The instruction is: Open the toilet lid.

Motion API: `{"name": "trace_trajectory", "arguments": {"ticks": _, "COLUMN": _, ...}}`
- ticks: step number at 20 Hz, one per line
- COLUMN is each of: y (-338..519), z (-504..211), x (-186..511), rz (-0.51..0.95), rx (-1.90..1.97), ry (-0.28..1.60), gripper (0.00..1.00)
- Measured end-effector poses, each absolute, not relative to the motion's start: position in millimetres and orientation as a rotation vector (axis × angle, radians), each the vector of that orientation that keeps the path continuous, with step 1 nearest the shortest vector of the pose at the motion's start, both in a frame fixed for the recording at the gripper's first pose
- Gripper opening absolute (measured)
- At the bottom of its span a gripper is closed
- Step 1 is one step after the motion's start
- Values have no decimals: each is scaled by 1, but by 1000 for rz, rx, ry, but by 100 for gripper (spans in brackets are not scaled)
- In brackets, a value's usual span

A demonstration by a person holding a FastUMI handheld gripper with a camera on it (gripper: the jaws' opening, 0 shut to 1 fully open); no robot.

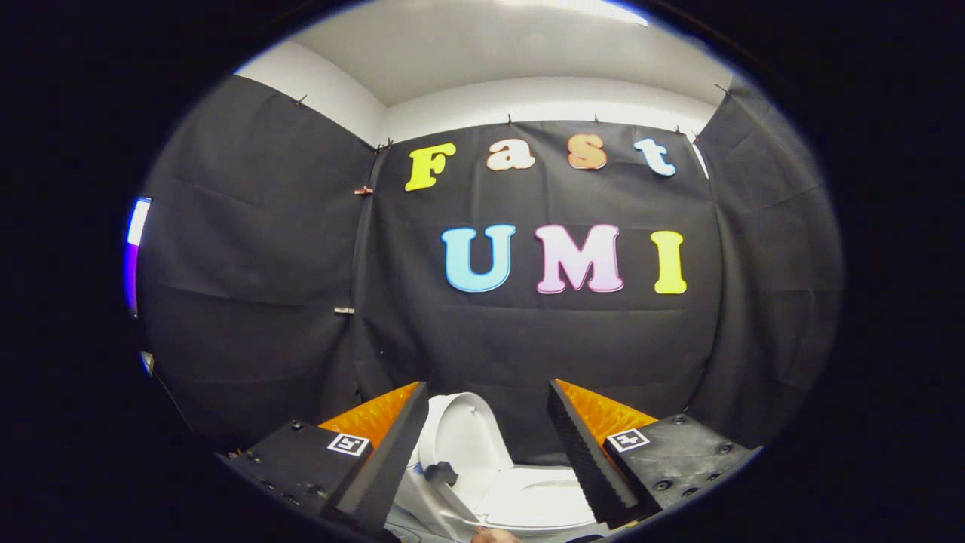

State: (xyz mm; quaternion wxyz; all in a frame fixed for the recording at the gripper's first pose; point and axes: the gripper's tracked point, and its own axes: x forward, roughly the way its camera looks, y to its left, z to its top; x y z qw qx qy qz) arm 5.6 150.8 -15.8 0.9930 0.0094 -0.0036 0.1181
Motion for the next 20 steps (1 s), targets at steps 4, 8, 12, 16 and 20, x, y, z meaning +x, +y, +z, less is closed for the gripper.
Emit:
{"name": "trace_trajectory", "arguments": {"ticks": 4, "y": 113, "z": -2, "x": -1, "rz": 169, "rx": 16, "ry": -40, "gripper": 98}}
{"name": "trace_trajectory", "arguments": {"ticks": 8, "y": 85, "z": 2, "x": -3, "rz": 113, "rx": 6, "ry": -57, "gripper": 98}}
{"name": "trace_trajectory", "arguments": {"ticks": 12, "y": 67, "z": 0, "x": -3, "rz": 84, "rx": 4, "ry": -55, "gripper": 98}}
{"name": "trace_trajectory", "arguments": {"ticks": 16, "y": 57, "z": 2, "x": -4, "rz": 72, "rx": 14, "ry": -56, "gripper": 98}}
{"name": "trace_trajectory", "arguments": {"ticks": 20, "y": 55, "z": 0, "x": -3, "rz": 77, "rx": 19, "ry": -56, "gripper": 98}}
